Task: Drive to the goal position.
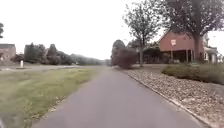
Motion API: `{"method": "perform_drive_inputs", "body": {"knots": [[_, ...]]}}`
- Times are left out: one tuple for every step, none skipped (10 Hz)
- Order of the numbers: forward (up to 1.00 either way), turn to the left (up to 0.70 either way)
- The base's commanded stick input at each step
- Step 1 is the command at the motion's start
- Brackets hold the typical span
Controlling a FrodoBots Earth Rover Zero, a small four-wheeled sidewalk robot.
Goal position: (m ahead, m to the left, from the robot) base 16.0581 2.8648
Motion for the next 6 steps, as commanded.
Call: {"method": "perform_drive_inputs", "body": {"knots": [[1.0, 0.0], [1.0, 0.0], [1.0, 0.0], [1.0, 0.0], [1.0, 0.0], [1.0, 0.0]]}}
